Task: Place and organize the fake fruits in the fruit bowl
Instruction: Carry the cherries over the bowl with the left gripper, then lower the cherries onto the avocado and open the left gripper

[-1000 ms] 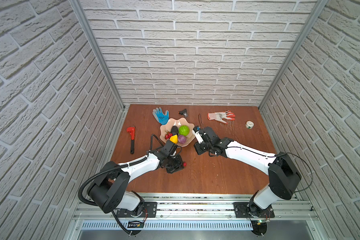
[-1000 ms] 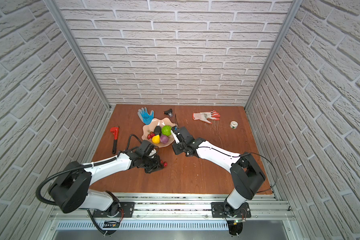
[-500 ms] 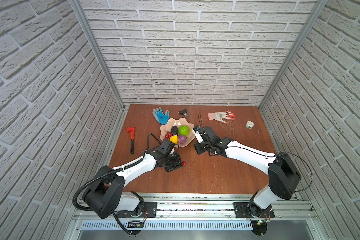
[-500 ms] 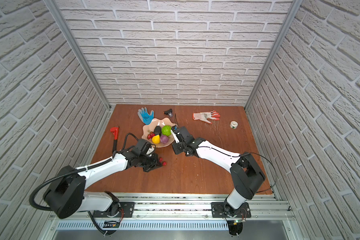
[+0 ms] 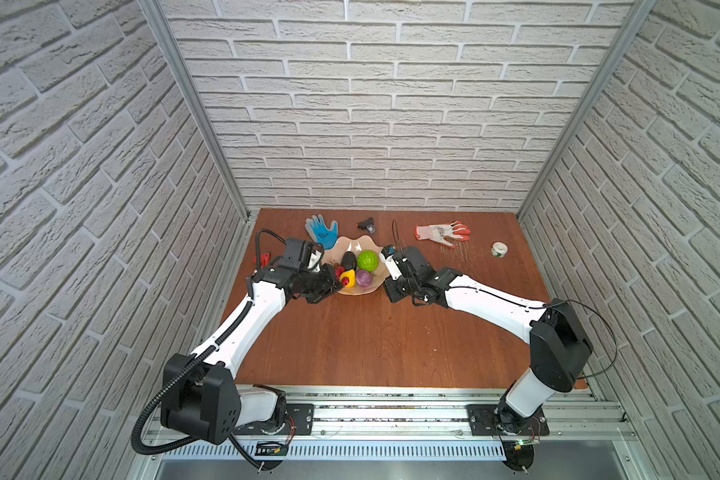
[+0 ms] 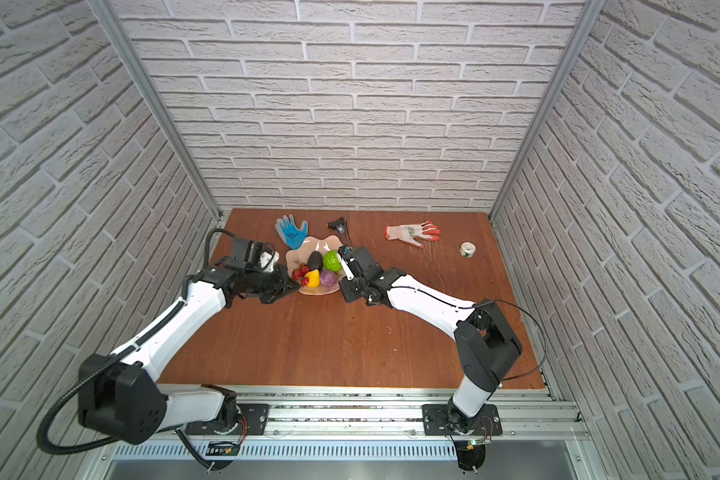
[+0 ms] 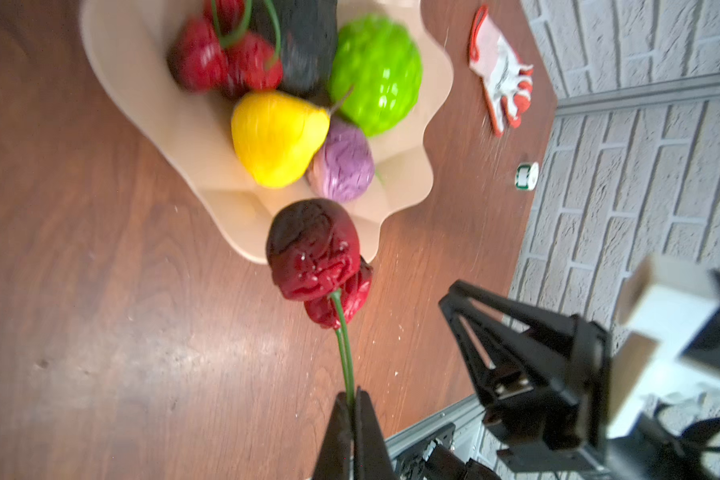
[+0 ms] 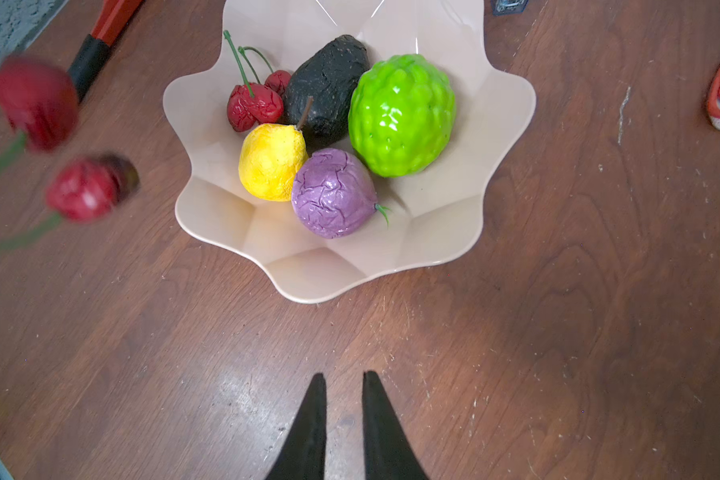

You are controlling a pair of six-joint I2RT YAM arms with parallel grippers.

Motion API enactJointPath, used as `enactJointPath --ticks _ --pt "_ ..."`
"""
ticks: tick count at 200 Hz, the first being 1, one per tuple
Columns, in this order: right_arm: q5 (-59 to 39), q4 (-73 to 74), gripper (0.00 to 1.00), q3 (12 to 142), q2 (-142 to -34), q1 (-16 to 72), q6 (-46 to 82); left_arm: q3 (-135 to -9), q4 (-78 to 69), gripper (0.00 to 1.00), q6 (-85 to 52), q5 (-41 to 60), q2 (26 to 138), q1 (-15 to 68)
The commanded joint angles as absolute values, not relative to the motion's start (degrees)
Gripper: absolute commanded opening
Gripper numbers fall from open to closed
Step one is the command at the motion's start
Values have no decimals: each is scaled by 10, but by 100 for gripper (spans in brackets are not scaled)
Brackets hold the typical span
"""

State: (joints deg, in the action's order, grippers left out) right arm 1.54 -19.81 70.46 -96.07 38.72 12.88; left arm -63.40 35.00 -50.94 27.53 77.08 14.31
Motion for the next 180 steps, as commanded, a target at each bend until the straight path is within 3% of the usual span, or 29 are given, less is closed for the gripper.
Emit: enactJointPath --ticks 1,111,180 --pt "7 -187 20 717 -960 385 123 -675 369 0 -454 283 814 119" --pt "17 -187 21 692 -946 388 112 -854 297 0 -419 271 1054 94" --pt "23 -194 21 684 -943 389 110 -900 289 0 -410 247 1124 90"
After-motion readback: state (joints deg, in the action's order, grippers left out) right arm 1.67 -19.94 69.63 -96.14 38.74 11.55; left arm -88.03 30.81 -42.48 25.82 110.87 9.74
